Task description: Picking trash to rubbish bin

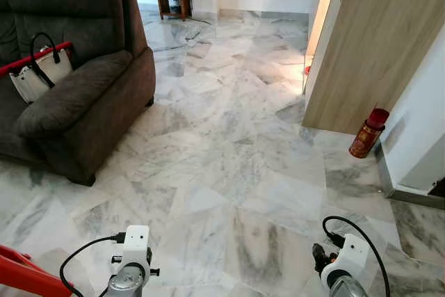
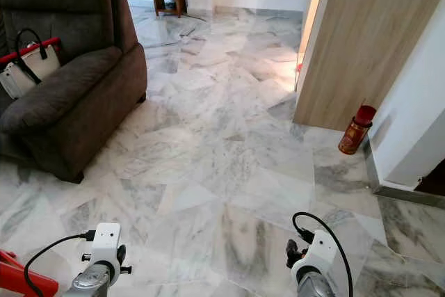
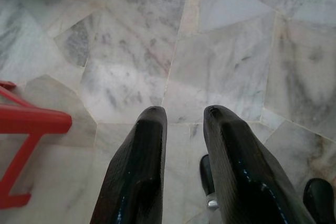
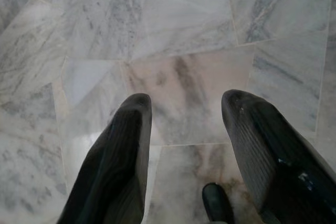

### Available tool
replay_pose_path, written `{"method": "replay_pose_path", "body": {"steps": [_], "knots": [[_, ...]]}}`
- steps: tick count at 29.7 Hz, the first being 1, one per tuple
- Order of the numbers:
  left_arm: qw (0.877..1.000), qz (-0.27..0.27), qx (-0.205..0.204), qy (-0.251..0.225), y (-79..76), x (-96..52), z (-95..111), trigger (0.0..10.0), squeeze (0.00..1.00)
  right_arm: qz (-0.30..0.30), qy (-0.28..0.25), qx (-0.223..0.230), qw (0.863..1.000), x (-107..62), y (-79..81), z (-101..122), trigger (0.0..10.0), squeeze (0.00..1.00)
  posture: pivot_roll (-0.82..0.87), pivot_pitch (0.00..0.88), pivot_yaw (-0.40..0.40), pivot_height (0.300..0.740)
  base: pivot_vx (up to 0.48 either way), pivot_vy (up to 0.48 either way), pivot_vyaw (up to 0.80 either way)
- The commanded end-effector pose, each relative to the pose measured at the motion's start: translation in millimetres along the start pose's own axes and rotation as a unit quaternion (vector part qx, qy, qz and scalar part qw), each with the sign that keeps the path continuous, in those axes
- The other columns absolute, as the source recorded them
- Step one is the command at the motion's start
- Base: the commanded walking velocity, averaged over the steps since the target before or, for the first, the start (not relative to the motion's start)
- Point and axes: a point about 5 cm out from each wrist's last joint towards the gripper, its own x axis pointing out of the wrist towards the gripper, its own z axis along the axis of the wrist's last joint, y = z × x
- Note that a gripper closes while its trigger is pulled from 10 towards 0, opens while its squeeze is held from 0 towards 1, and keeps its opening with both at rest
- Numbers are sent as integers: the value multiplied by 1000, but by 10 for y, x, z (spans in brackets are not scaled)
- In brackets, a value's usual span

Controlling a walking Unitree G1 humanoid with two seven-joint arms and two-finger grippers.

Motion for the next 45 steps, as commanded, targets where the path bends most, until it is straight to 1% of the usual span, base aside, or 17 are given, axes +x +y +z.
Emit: {"method": "replay_pose_path", "body": {"steps": [1,8,12,15,26,45], "knots": [[1000,9,-16,10,4,-16,-60,10000,0,0,0,-17,1000,4,-10,22,10000,0,-15,0,-37,740,0,0,0],[1000,11,-24,7,-10,-15,-47,10000,0,-2,-4,-23,1000,7,-38,59,10000,0,-4,0,-49,740,0,0,680],[1000,14,-23,8,10,-14,-51,10000,0,-7,-9,-9,1000,4,-39,52,10000,0,-15,0,-27,740,0,0,800],[1000,9,-14,9,9,-13,-50,10000,0,-12,-9,4,1000,-6,-61,31,10000,0,-28,0,-19,740,0,0,800],[1000,6,-11,6,-12,-10,-34,10000,0,-10,-4,4,1000,-14,-47,-8,10000,0,-35,0,-14,740,0,0,800],[1000,9,-9,18,-1,-37,-125,10000,0,-3,-2,-1,1000,-10,-20,-15,10000,0,-31,0,-22,740,0,0,800]]}}
